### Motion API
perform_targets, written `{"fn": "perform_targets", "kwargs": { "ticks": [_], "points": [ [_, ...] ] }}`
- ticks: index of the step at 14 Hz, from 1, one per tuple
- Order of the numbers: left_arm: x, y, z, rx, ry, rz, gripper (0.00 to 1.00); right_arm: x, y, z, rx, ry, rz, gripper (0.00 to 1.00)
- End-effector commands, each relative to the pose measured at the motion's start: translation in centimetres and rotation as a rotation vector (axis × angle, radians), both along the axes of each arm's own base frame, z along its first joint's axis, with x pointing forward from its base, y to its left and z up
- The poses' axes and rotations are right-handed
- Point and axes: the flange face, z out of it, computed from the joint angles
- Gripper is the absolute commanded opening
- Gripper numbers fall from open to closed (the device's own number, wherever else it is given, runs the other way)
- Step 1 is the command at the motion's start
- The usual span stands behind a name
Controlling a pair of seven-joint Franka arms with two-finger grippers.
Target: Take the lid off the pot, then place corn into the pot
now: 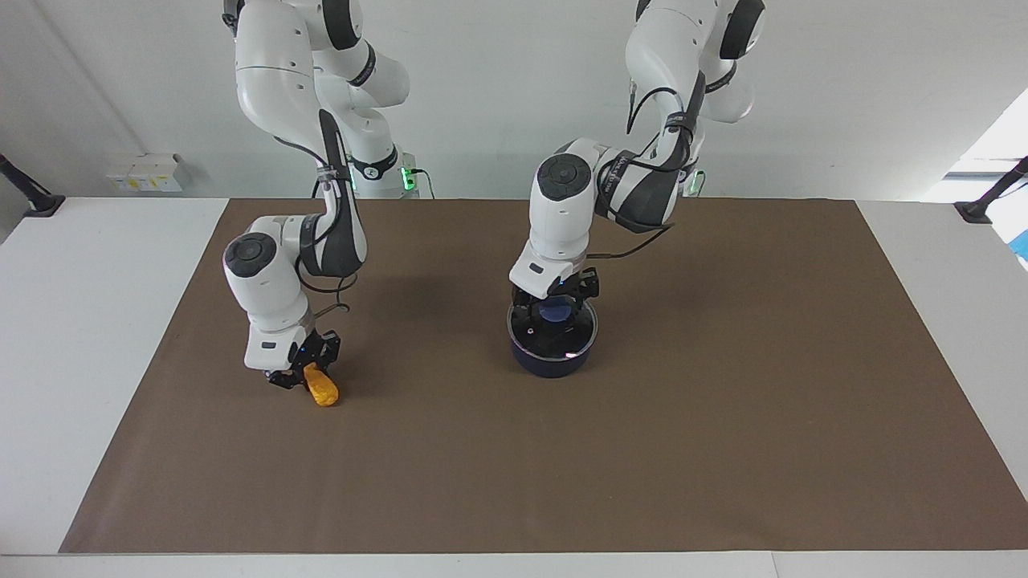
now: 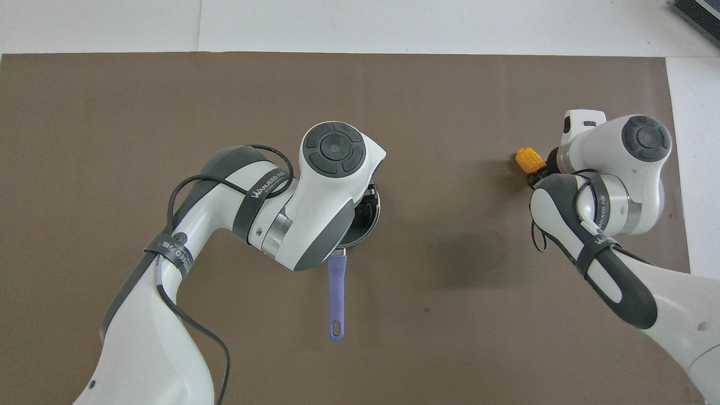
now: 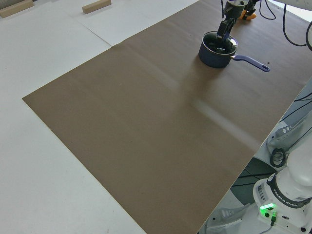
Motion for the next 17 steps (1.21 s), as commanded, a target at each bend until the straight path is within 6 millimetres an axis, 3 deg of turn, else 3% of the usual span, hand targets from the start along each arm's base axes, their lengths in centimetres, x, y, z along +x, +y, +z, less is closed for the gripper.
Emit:
{"fn": "perform_targets", "kwargs": {
  "ticks": [1, 2, 3, 4, 5, 9, 15, 17],
  "points": [
    [-0.2, -0.1, 0.6, 0.025, -0.012, 0.007, 0.81, 0.0, 0.2, 1.2, 0.016, 0.012, -0.024, 0.00],
    [-0.2, -0.1, 0.6, 0.026, -0.011, 0.007, 0.61, 0.2, 0.2, 2.0, 0.015, 0.018, -0.026, 0.00],
    [-0.1, 0.1, 0.6, 0.033, -0.018, 0.003, 0.30, 0.5, 0.2, 3.0, 0.015, 0.021, -0.027, 0.00],
    [0.1, 0.3, 0.6, 0.051, -0.030, -0.008, 0.06, 0.8, 0.3, 3.6, 0.015, 0.025, -0.026, 0.00],
    [0.1, 0.3, 0.7, 0.054, -0.034, -0.010, 0.00, 1.0, 0.3, 4.2, 0.015, 0.022, -0.026, 0.00],
    [0.1, 0.7, 2.4, 0.063, -0.027, -0.005, 0.00, 0.4, 0.3, 7.4, 0.019, 0.031, -0.031, 0.00],
    [0.7, 2.7, 5.4, 0.109, -0.028, 0.009, 0.00, -2.2, 0.1, 16.4, 0.022, 0.094, -0.046, 0.00],
    [2.1, 5.7, 7.1, 0.094, -0.034, 0.060, 0.00, -3.6, 0.1, 19.9, 0.026, 0.072, -0.089, 0.00]
  ]
}}
